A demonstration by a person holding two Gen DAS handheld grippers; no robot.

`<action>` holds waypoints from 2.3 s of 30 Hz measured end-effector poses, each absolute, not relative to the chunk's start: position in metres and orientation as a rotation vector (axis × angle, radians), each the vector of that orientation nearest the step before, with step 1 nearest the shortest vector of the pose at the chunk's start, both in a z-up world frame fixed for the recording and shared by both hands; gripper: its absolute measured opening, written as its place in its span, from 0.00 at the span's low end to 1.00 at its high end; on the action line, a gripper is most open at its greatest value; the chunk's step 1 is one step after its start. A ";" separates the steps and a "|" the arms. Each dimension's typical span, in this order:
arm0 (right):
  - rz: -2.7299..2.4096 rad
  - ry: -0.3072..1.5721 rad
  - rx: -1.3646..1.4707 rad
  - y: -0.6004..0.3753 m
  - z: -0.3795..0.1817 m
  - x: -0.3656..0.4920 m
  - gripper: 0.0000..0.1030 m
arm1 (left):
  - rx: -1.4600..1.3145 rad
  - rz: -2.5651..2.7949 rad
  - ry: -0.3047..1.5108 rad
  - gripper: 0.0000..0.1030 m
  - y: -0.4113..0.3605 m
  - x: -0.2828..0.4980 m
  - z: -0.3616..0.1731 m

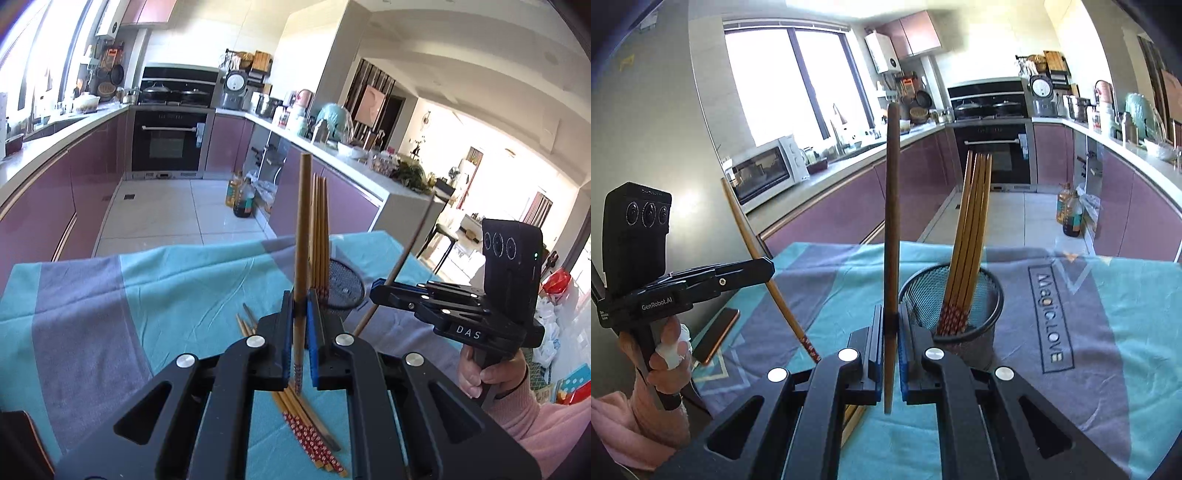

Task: Organize utensils
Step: 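Carry both held chopsticks over the mesh cup and lower them into it, then open both grippers and withdraw them from the cup toward the loose chopsticks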

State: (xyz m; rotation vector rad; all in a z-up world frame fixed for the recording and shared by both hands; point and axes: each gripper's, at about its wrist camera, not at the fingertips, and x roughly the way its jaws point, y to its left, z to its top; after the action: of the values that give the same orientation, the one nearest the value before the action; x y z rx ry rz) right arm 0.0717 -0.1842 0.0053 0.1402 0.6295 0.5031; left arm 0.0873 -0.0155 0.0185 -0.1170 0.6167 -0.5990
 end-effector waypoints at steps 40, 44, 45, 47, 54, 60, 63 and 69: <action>0.420 0.662 0.078 -0.203 0.022 0.124 0.06 | 0.060 -0.623 0.662 0.07 -0.097 0.150 0.027; 0.410 0.714 0.068 -0.200 0.012 0.133 0.06 | 0.065 -0.623 0.716 0.07 -0.099 0.162 0.015; 0.409 0.727 0.070 -0.200 0.009 0.136 0.06 | 0.065 -0.623 0.724 0.07 -0.099 0.165 0.014; 0.406 0.745 0.074 -0.201 0.003 0.139 0.06 | 0.060 -0.625 0.731 0.07 -0.098 0.168 0.013; 0.389 0.766 0.100 -0.201 -0.004 0.156 0.06 | 0.045 -0.608 0.751 0.07 -0.101 0.186 0.014; 0.389 0.774 0.135 -0.203 -0.009 0.160 0.09 | 0.022 -0.608 0.785 0.10 -0.106 0.200 0.004; 0.388 0.767 0.150 -0.204 -0.010 0.161 0.09 | 0.013 -0.602 0.784 0.18 -0.105 0.201 0.001; 0.392 0.753 0.156 -0.205 -0.007 0.155 0.10 | -0.003 -0.566 0.743 0.20 -0.094 0.190 0.002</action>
State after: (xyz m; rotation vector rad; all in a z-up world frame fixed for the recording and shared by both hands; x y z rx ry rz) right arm 0.1553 -0.2053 -0.0073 0.1558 0.7526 0.3922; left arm 0.1903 -0.0943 0.0017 -0.0035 0.7432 -0.5657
